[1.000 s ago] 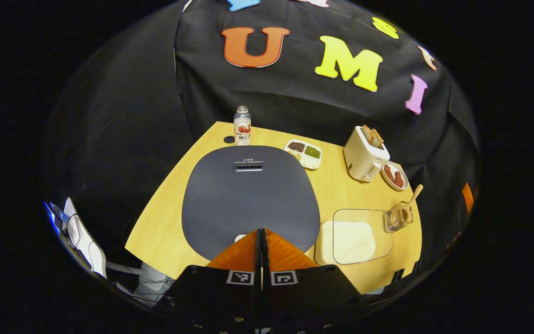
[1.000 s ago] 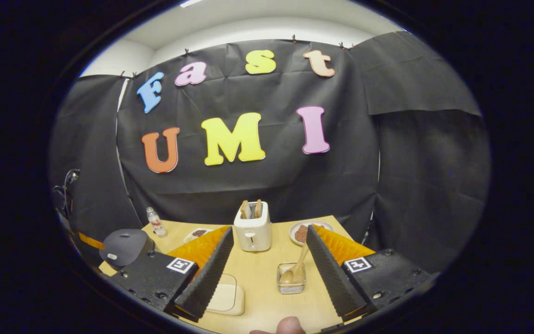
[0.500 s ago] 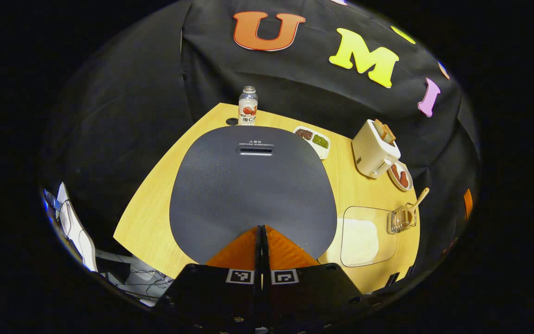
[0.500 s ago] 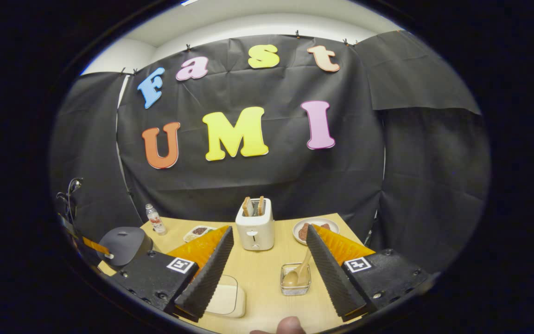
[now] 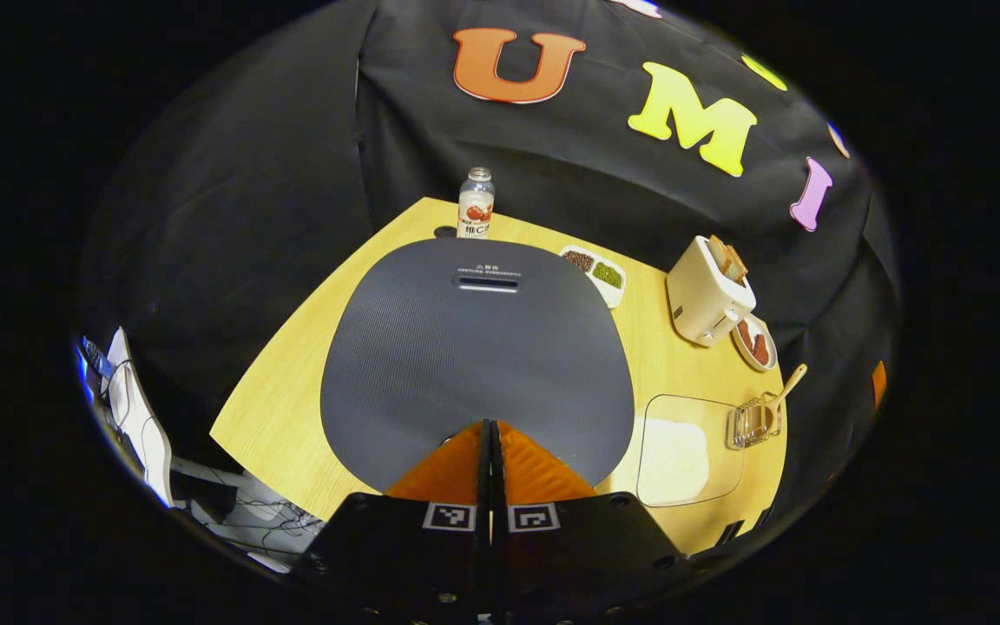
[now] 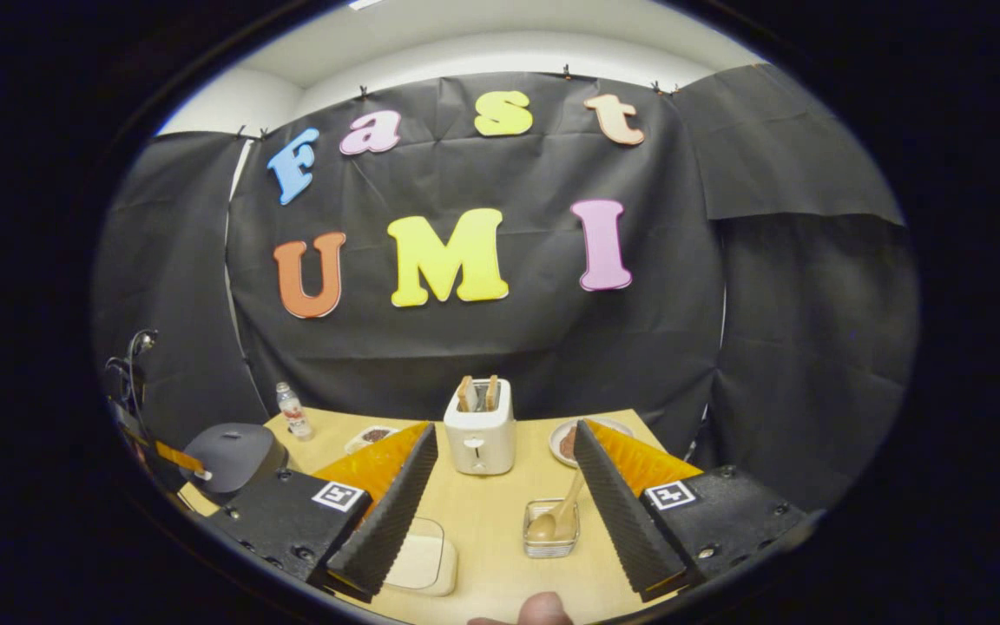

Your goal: Close the left gripper, press the button to open the rice cooker; take a wooden spoon from the chopstick holder with the right hand, scoop a spoonful of rice and pour it into the rice cooker, then put the wooden spoon back into the chopstick holder.

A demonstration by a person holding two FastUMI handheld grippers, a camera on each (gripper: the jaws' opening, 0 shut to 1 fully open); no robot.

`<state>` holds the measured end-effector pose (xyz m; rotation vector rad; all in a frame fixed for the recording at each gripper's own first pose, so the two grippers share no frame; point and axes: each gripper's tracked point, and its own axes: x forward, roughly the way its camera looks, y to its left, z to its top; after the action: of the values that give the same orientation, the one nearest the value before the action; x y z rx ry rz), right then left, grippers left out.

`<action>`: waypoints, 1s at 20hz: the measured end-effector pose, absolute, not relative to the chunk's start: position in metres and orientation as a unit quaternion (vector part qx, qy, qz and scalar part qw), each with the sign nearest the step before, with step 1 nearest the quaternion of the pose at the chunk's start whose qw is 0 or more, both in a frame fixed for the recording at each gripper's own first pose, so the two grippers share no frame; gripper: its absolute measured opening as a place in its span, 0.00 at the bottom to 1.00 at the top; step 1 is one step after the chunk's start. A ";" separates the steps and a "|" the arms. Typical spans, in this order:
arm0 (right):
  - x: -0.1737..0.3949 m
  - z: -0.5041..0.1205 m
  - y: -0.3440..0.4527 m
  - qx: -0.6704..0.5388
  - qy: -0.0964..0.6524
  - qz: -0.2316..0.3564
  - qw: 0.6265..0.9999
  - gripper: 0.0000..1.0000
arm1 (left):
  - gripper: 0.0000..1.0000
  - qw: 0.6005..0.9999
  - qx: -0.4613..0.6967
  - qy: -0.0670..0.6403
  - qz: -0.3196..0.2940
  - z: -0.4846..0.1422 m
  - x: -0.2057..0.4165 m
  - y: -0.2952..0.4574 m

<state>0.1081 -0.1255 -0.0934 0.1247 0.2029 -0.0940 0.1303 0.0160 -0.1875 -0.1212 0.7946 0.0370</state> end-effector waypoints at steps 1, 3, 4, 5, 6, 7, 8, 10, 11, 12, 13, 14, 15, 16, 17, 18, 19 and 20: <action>0.106 -0.089 -0.129 0.061 0.096 -0.051 0.992 1.00 | 0.00 0.926 -0.054 0.374 0.019 -0.179 0.129 0.016; 0.103 -0.083 -0.138 0.059 0.088 -0.060 0.993 1.00 | 0.00 0.946 -0.041 0.321 0.017 -0.151 0.139 0.015; 0.102 -0.082 -0.140 0.059 0.087 -0.063 0.993 1.00 | 0.00 0.955 -0.038 0.294 0.019 -0.133 0.142 0.014; 0.100 -0.081 -0.142 0.062 0.087 -0.064 0.992 1.00 | 0.00 0.964 -0.034 0.264 0.022 -0.113 0.149 0.014; 0.099 -0.082 -0.141 0.065 0.090 -0.064 0.992 0.99 | 0.00 0.970 -0.030 0.239 0.025 -0.096 0.153 0.015; 0.097 -0.082 -0.141 0.067 0.094 -0.062 0.991 1.00 | 0.00 0.976 -0.022 0.215 0.026 -0.081 0.158 0.014; 0.095 -0.081 -0.139 0.067 0.094 -0.061 0.991 0.99 | 0.00 0.981 -0.012 0.193 0.025 -0.069 0.161 0.011; 0.092 -0.077 -0.143 0.066 0.090 -0.064 0.992 1.00 | 0.00 0.989 0.010 0.148 0.018 -0.040 0.164 0.003; 0.091 -0.076 -0.145 0.067 0.091 -0.064 0.991 1.00 | 0.02 0.991 0.012 0.130 0.007 -0.028 0.165 -0.005; 0.089 -0.077 -0.144 0.069 0.092 -0.062 0.991 0.99 | 0.02 0.993 0.008 0.114 -0.007 -0.018 0.162 -0.016; 0.088 -0.076 -0.143 0.069 0.093 -0.061 0.991 0.99 | 0.02 0.995 0.001 0.102 -0.018 -0.010 0.157 -0.027; 0.088 -0.078 -0.143 0.069 0.095 -0.061 0.991 1.00 | 0.04 0.996 -0.004 0.091 -0.024 -0.003 0.156 -0.033; 0.087 -0.078 -0.144 0.069 0.098 -0.060 0.991 1.00 | 0.06 0.996 -0.008 0.082 -0.029 0.004 0.153 -0.038; 0.086 -0.081 -0.144 0.070 0.101 -0.058 0.991 1.00 | 0.05 0.997 -0.012 0.073 -0.033 0.009 0.149 -0.042; 0.085 -0.082 -0.145 0.070 0.104 -0.057 0.991 1.00 | 0.26 0.997 -0.013 0.064 -0.034 0.015 0.147 -0.045; 0.085 -0.083 -0.147 0.068 0.106 -0.056 0.990 0.99 | 0.32 0.998 -0.014 0.055 -0.032 0.018 0.144 -0.046; 0.085 -0.084 -0.152 0.065 0.109 -0.057 0.990 0.99 | 0.39 0.998 -0.012 0.049 -0.028 0.021 0.140 -0.046; 0.085 -0.088 -0.157 0.062 0.111 -0.058 0.990 0.99 | 0.53 0.999 -0.009 0.044 -0.026 0.021 0.137 -0.049</action>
<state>0.0849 -0.1568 -0.0879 0.1253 0.2235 -0.1158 0.1370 -0.0492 0.0207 -0.0187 0.0883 -0.0520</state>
